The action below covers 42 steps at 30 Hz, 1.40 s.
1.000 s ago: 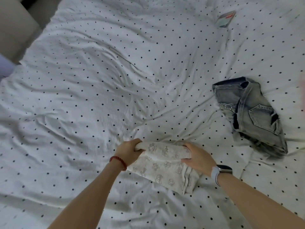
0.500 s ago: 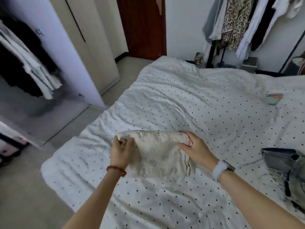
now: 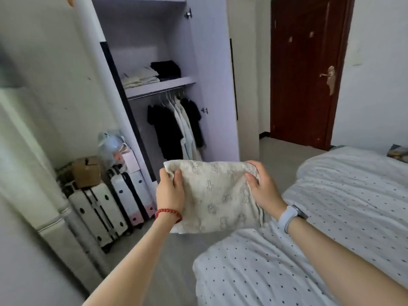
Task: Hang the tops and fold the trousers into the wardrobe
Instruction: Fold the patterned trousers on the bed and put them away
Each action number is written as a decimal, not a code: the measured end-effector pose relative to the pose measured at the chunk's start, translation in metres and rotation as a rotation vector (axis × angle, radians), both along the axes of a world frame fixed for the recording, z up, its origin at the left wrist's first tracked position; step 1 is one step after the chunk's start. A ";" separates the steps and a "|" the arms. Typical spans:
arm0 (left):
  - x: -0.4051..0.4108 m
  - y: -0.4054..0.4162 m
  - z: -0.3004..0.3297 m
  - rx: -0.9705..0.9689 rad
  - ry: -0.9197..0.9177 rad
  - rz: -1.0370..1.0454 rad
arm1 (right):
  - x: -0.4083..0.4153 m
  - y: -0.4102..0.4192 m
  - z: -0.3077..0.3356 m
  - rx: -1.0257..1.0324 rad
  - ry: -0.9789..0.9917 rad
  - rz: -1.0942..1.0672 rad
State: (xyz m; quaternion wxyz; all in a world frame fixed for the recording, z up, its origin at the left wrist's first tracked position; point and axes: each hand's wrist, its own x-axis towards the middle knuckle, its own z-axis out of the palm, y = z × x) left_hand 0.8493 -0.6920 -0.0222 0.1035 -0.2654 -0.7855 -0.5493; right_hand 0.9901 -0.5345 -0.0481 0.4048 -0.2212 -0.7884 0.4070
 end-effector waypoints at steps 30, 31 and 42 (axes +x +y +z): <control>-0.513 0.191 0.132 0.019 0.203 -0.046 | -0.549 0.189 0.114 0.080 0.263 -0.260; -0.523 0.201 0.130 0.029 0.201 -0.042 | -0.559 0.197 0.114 0.079 0.272 -0.278; -0.648 0.347 0.137 0.151 0.125 0.053 | -0.680 0.329 0.141 0.190 0.262 -0.337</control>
